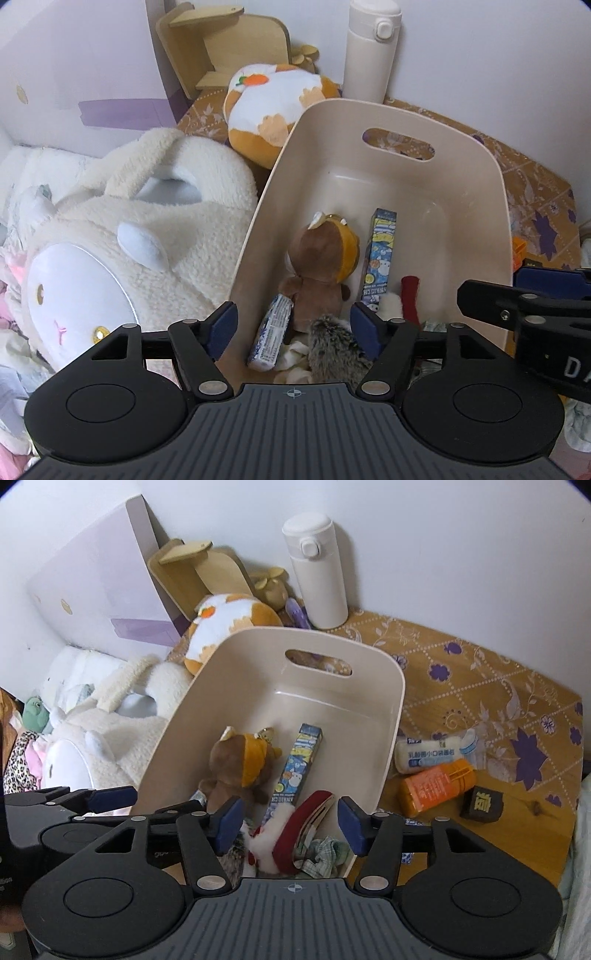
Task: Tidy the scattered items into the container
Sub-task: 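Carry Hello Kitty plush and blue tissue pack into the beige basket and release both, then withdraw both grippers from the basket back over the table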
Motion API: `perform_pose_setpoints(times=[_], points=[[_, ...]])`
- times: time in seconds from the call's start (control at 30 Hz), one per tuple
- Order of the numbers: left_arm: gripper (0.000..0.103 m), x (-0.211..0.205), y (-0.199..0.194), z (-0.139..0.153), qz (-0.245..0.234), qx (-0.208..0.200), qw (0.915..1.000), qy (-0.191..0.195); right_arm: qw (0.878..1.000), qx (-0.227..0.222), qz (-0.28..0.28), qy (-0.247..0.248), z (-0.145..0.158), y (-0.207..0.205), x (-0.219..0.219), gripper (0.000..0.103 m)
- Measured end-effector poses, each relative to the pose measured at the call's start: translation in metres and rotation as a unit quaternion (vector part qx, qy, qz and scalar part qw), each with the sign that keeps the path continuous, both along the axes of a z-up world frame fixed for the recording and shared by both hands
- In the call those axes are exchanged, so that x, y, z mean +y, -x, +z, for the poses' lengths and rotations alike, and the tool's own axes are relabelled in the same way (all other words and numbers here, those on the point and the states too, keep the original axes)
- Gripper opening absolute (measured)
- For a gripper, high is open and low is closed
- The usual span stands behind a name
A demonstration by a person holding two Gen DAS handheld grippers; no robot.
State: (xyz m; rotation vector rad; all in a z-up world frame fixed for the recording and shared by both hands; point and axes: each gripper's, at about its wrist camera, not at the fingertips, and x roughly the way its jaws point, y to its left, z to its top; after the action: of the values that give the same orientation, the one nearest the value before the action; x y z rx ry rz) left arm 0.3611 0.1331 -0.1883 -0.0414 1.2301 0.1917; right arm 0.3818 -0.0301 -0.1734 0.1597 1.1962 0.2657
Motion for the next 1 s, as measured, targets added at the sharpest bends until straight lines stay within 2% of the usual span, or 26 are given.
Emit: perform_pose_setpoints(times=[0.33,0.57,0.87,1.0], points=[[0.070,-0.020,0.009,0.020,0.006,-0.020,0.9998,-0.001,0.999,-0.035,-0.018,-0.006,0.031,0.021,-0.028,0.069],[0.072,-0.058,0.016,0.035,0.004,-0.041,0.9989,0.024,0.998,-0.052,-0.042,0.013,0.044,0.041,-0.070,0.072],[0.072,-0.130,0.023,0.041,-0.027,-0.055,0.9969,0.049,0.994,-0.043,-0.095,0.025,0.033,0.064,-0.139,0.075],[0.072,-0.151,0.026,0.033,-0.005,-0.045,0.9955,0.083,0.993,-0.034,-0.106,0.031,0.023,0.068,-0.166,0.076]])
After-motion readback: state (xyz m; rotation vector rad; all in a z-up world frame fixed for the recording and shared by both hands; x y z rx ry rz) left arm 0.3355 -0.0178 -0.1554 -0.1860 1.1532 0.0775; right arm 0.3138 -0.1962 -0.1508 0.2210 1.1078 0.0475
